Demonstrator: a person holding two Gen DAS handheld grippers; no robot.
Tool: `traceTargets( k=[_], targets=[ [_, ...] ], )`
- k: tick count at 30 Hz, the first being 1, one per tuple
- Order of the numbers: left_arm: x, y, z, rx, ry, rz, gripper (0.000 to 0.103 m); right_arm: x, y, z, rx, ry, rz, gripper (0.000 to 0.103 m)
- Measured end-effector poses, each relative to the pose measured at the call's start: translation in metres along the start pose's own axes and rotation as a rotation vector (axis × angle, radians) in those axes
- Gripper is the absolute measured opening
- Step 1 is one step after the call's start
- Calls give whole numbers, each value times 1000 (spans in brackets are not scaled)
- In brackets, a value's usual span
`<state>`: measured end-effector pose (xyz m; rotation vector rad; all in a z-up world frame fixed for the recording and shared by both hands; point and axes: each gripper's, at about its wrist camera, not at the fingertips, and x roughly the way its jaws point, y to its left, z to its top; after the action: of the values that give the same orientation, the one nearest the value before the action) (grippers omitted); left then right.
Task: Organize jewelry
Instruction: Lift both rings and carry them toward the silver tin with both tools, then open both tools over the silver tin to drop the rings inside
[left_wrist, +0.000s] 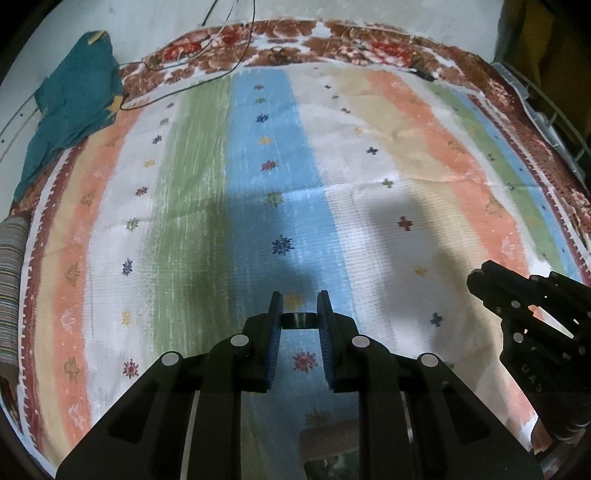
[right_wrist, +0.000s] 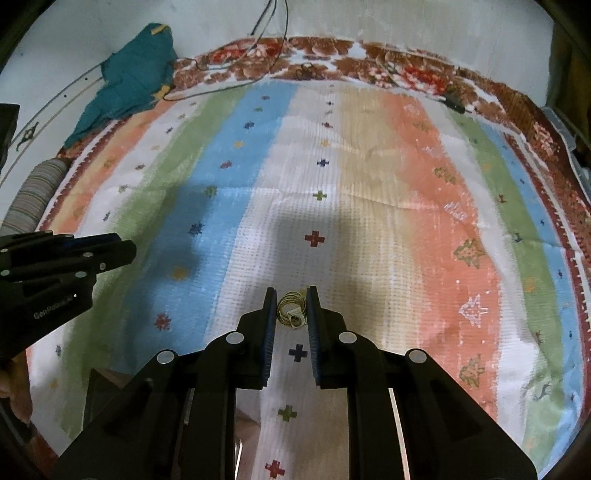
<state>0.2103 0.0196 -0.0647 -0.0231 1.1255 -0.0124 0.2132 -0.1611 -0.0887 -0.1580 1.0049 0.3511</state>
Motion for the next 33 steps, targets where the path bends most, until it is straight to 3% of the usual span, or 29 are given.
traceTargets(
  k=[17, 33],
  targets=[
    [-70, -11, -32, 24, -113, -79, 18, -57, 24, -25, -60, -88, 38, 17],
    [-110, -23, -67, 54, -164, -133, 18, -84, 43, -57, -97, -91, 131, 17]
  ],
)
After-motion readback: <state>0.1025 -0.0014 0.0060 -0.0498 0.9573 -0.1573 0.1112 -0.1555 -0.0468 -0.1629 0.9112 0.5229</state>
